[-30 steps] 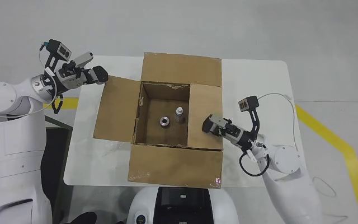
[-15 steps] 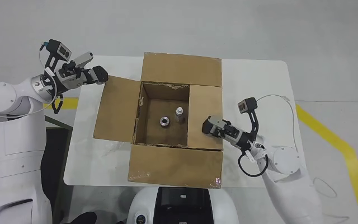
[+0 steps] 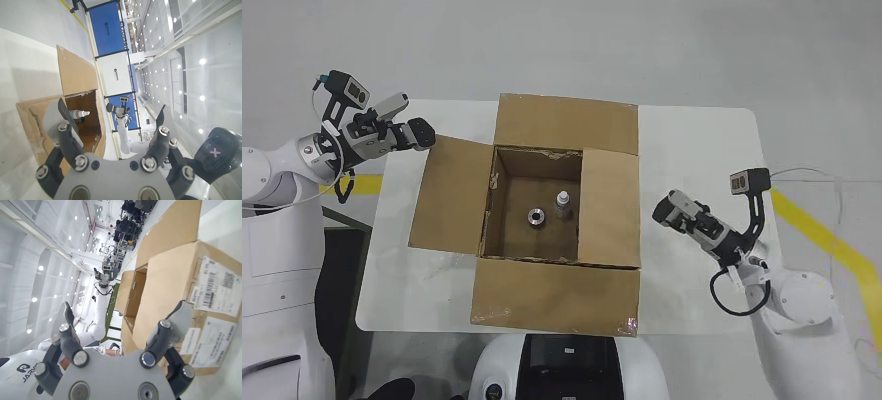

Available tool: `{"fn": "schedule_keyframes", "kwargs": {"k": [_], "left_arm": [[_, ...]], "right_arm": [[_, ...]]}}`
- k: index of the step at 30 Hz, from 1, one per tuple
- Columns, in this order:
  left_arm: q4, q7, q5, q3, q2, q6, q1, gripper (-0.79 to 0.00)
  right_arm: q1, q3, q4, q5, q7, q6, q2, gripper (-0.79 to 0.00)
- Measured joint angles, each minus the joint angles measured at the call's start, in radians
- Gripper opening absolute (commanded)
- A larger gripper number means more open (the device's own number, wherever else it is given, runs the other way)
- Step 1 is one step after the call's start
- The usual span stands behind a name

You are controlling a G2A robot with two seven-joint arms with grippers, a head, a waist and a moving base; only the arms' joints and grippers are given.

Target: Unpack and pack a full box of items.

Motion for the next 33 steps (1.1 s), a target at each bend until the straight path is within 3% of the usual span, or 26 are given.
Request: {"fn": "schedule_keyframes", "kwargs": {"k": [11, 33], "left_arm": [[0.000, 0.000, 0.000, 0.000, 0.000, 0.000, 0.000, 0.000], [-0.004, 0.003, 0.003, -0.002, 0.001, -0.003, 0.002, 0.000]], "right_arm": [[-0.112, 0.165, -0.030, -0.007, 0.024, 0.011, 0.020, 0.000], [-0.117, 0.172, -0.027, 0.004, 0.026, 0.008, 0.021, 0.000]]}}
